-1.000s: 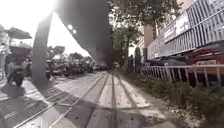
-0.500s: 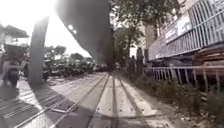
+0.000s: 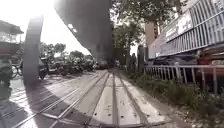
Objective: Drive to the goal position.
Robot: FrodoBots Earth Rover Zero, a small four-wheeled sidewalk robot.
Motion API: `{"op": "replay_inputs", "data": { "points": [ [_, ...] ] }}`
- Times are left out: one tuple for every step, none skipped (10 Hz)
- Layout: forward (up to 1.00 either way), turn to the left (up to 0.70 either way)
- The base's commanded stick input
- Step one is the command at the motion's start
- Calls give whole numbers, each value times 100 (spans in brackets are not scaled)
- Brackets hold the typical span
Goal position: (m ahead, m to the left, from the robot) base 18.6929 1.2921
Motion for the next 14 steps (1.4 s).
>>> {"op": "replay_inputs", "data": {
  "points": [
    [45, 0],
    [45, 0],
    [45, 0],
    [45, 0],
    [45, 0],
    [45, 0],
    [45, 0],
    [45, 0],
    [45, 0],
    [45, 0],
    [45, 0],
    [45, 0],
    [45, 0],
    [45, 0]
  ]
}}
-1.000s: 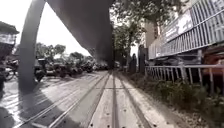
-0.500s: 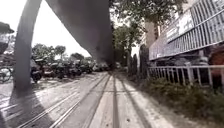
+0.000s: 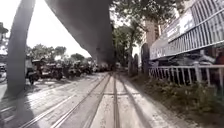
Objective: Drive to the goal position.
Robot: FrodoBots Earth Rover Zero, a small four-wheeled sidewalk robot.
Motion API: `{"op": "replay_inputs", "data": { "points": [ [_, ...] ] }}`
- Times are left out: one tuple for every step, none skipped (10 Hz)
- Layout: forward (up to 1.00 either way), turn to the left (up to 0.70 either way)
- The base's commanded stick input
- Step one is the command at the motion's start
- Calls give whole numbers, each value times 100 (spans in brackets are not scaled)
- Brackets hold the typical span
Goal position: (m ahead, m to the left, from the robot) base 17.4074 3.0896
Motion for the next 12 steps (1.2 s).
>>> {"op": "replay_inputs", "data": {
  "points": [
    [45, 0],
    [45, 0],
    [45, 0],
    [45, 0],
    [45, 0],
    [45, 0],
    [45, 0],
    [45, 0],
    [45, 0],
    [45, 0],
    [45, 0],
    [45, 0]
  ]
}}
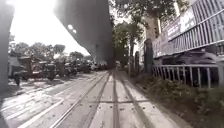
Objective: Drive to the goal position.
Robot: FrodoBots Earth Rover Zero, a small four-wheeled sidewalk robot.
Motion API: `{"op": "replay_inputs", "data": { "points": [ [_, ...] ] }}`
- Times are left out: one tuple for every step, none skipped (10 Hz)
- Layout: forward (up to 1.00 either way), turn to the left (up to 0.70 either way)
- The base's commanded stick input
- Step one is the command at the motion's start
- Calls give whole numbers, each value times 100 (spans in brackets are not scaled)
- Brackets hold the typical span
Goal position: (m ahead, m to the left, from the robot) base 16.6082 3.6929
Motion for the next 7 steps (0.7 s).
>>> {"op": "replay_inputs", "data": {
  "points": [
    [45, 0],
    [45, 0],
    [45, 0],
    [45, 0],
    [45, 0],
    [45, 0],
    [45, 0]
  ]
}}
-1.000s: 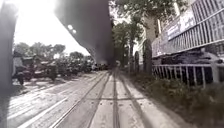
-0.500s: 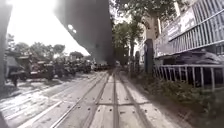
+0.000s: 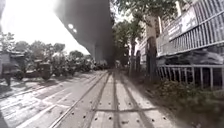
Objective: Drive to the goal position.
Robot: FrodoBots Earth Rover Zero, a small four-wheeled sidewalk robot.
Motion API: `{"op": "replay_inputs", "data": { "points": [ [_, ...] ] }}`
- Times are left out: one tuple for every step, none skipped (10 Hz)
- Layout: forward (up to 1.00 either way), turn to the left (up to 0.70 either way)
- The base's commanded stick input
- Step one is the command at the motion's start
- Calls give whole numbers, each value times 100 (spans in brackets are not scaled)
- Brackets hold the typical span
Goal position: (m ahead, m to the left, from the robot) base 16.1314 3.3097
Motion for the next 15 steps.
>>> {"op": "replay_inputs", "data": {
  "points": [
    [45, 0],
    [45, 0],
    [45, 0],
    [45, 0],
    [45, 0],
    [45, 0],
    [45, 0],
    [45, 0],
    [45, 0],
    [45, 0],
    [45, 0],
    [45, 0],
    [45, 0],
    [45, 0],
    [45, 0]
  ]
}}
